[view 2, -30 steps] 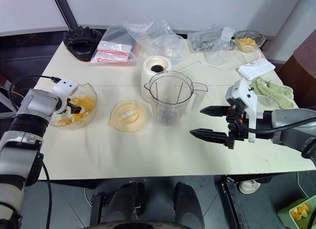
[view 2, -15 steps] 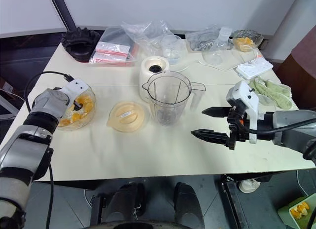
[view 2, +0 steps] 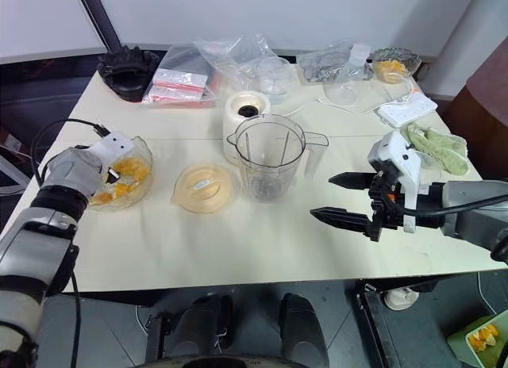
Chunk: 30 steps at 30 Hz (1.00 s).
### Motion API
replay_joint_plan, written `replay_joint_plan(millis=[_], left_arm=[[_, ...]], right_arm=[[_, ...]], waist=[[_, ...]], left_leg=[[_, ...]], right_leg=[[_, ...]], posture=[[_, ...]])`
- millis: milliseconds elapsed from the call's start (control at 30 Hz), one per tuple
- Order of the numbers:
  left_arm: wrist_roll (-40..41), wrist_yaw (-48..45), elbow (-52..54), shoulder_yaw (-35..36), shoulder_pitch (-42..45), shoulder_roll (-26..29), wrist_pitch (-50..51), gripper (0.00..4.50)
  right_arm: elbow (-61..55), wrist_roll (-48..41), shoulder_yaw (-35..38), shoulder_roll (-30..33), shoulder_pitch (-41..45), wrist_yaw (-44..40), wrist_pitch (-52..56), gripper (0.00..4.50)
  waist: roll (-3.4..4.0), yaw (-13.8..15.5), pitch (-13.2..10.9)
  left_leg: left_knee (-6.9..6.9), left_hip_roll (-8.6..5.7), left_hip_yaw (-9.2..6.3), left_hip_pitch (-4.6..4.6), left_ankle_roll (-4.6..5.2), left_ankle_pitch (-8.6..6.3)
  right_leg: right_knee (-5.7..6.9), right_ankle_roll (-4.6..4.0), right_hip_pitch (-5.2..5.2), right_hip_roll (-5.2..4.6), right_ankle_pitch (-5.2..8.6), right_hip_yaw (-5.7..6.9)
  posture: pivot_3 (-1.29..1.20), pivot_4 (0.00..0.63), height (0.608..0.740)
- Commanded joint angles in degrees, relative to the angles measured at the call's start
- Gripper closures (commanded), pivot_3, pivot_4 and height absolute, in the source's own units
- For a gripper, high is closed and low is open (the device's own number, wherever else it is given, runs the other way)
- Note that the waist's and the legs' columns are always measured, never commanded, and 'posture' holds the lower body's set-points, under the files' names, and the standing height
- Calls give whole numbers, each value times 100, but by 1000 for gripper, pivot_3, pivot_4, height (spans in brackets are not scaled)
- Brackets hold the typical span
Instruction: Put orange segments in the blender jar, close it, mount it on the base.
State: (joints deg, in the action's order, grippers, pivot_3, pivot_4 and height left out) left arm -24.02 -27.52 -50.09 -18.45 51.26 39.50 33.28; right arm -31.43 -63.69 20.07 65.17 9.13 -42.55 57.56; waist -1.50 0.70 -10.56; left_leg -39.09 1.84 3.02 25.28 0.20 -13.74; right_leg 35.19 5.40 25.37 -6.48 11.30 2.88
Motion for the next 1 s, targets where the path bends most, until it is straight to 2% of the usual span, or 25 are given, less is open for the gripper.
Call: replay_joint_plan(millis=[33, 100, 200, 367, 400, 567, 667, 867, 1000], left_arm=[[-59, 52, -371, -9, -126, -7, -118, 126], [-15, 122, -639, 35, -12, -115, -269, 126], [-56, 225, -968, 8, 104, -198, -464, 927], [-105, 447, -1415, -8, 224, -280, -701, 3523], [-122, 488, -1454, -17, 233, -279, -720, 3933], [-163, 648, -1431, -11, 263, -220, -711, 3933], [-263, 617, -1025, -64, 229, -77, -558, 3933], [-338, -238, 1463, 56, -272, 446, 596, 3933], [76, -1192, 3393, 481, -733, 927, 1647, 3933]], right_arm=[[-104, -9, 120, -64, 112, 38, -51, 0], [-102, -5, 72, -92, 181, 74, -57, 0], [-109, -5, 114, -101, 208, 99, -36, 0], [-161, -12, 188, -107, 138, 149, -26, 0], [-187, -35, 213, -112, 116, 168, -17, 0], [-229, -58, 248, -137, 51, 207, -27, 0], [-218, -39, 250, -138, 41, 182, -39, 0], [-144, 19, 212, -109, 83, 115, -58, 0], [-52, 127, 247, -59, 49, 23, -69, 0]], waist=[[2, 1, 1], [13, 3, 8], [37, 7, 22], [36, 6, 21], [36, 11, 21], [36, -4, 21], [31, -2, 18], [4, 3, 1], [4, 17, 0]], left_leg=[[0, 0, 0, 0, 0, 0], [0, 0, 0, -1, 0, 0], [0, -2, 0, -4, 0, 0], [0, -4, 1, -2, 0, 0], [0, -4, 1, -2, 0, 0], [0, -3, 0, -3, 0, 0], [0, -2, -2, -3, 0, 0], [2, 2, -5, 12, 0, 0], [2, -2, -5, 16, 0, 0]], right_leg=[[0, 0, 0, 0, 0, 0], [0, 0, 0, 0, 0, 0], [0, 1, -4, 0, 0, 0], [1, 1, -1, 5, 0, 1], [1, 1, -2, 5, 0, 2], [2, 1, -2, 6, -1, 3], [2, 0, -1, 10, -1, 4], [0, -1, 11, 14, 0, 5], [-12, -2, 8, -7, 0, 4]], posture=[[0, 150, 740], [0, 150, 740], [0, 150, 740], [0, 150, 740], [0, 150, 740], [0, 150, 740], [0, 150, 740], [0, 150, 740], [0, 150, 740]])
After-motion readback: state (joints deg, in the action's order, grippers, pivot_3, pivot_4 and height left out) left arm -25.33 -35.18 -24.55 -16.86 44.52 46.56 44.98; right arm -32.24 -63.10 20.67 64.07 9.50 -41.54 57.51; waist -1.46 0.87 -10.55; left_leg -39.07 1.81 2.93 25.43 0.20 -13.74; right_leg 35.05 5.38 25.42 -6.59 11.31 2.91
